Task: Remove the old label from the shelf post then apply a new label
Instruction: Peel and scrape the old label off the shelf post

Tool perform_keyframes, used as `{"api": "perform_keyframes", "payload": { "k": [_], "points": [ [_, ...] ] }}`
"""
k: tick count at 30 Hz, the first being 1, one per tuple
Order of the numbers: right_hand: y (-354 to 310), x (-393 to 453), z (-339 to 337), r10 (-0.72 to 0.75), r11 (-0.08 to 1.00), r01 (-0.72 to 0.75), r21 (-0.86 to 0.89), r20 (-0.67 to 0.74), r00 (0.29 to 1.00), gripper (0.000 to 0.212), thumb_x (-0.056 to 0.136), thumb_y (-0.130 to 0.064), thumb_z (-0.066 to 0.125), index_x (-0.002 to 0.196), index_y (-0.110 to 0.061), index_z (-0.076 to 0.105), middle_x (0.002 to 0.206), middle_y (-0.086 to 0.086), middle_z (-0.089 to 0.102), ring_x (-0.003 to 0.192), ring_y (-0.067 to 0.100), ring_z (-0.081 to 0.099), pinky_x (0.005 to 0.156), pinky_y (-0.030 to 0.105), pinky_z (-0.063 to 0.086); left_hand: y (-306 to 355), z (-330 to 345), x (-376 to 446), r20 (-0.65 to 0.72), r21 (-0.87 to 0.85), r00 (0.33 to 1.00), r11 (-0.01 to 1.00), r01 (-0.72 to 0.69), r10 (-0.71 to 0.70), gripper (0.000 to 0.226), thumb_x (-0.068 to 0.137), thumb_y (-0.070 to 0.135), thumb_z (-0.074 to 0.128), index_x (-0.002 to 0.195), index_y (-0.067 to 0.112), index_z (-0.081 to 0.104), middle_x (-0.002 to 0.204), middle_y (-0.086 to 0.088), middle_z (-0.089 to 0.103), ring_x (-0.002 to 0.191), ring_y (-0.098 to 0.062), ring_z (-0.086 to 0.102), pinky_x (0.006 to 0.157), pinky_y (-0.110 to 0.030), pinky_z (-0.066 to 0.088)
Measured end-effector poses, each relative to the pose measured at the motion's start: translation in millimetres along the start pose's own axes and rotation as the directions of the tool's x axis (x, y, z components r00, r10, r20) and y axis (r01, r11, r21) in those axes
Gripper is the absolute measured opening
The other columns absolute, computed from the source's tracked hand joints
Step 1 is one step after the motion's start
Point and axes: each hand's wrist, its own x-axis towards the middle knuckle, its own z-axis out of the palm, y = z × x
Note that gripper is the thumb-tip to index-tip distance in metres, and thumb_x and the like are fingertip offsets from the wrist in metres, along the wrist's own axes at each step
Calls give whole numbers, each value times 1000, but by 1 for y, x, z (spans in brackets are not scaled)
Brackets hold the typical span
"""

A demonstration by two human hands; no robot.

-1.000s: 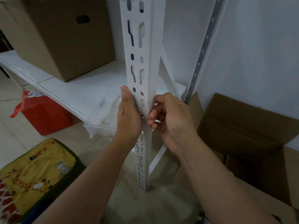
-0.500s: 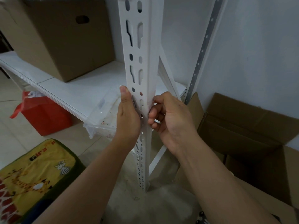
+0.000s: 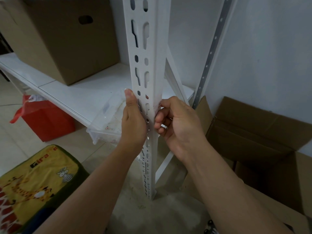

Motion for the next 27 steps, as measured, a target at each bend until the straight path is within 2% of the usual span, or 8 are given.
{"api": "perform_keyframes", "payload": {
  "k": [8, 13, 16, 18, 20, 23, 27],
  "points": [
    [0, -1, 0, 3, 1000, -3, 8, 22, 1000, 11, 88, -12, 54, 81, -7, 60, 54, 7, 52, 46, 15, 49, 44, 23, 40, 1, 0, 0, -13, 30, 1000, 1000, 0, 0, 64, 104, 45, 14, 68, 23, 62, 50, 8, 63, 51, 2, 62, 52, -10, 47],
    [1, -3, -2, -1, 999, -1, 43, 38, 999, 13, 89, -13, 55, 79, -7, 62, 56, 7, 54, 48, 16, 52, 45, 24, 42, 4, 0, -2, 22, 24, 1000, 1000, 7, -8, 78, 104, 45, 13, 51, 31, 68, 49, 9, 63, 50, 2, 62, 51, -10, 47],
    [0, -8, -4, -35, 994, 30, 101, 48, 998, 20, 94, -13, 48, 85, -10, 65, 58, 10, 58, 51, 20, 56, 47, 25, 46, 5, -3, -2, 42, 59, 999, 998, 8, -10, 61, 104, 42, 12, 70, 32, 62, 53, 18, 65, 55, 8, 64, 51, -5, 45],
    [-1, -10, -5, -133, 988, 135, -70, 27, 991, 17, 96, -12, 46, 91, -11, 62, 59, 9, 62, 53, 22, 59, 48, 27, 50, 4, -5, 0, 57, 84, 998, 996, 16, -20, 53, 103, 44, 12, 82, 31, 59, 60, 24, 67, 64, 10, 65, 54, -3, 45],
    [-2, -12, -5, -240, 934, 235, -270, 17, 971, 13, 94, -11, 51, 86, -9, 61, 60, 7, 64, 53, 19, 61, 49, 25, 53, 4, -7, 1, 59, 94, 998, 995, 26, -31, 51, 102, 45, 13, 87, 31, 59, 65, 26, 68, 70, 12, 66, 56, -3, 46],
    [-3, -12, -5, -357, 817, 337, -468, 48, 933, 13, 90, -16, 56, 82, -9, 63, 62, 4, 66, 53, 14, 63, 50, 22, 54, 5, -6, 1, 58, 94, 997, 995, 46, -52, 50, 102, 46, 14, 89, 32, 59, 63, 27, 67, 70, 14, 64, 55, -1, 44],
    [-6, -11, -7, -423, 635, 388, -668, 120, 898, 14, 87, -31, 52, 80, -22, 61, 64, -1, 66, 59, 14, 65, 59, 33, 59, 5, -6, 1, 50, 108, 997, 993, 52, -58, 49, 101, 48, 14, 86, 34, 58, 61, 28, 66, 67, 16, 63, 54, 0, 43]
  ]
}}
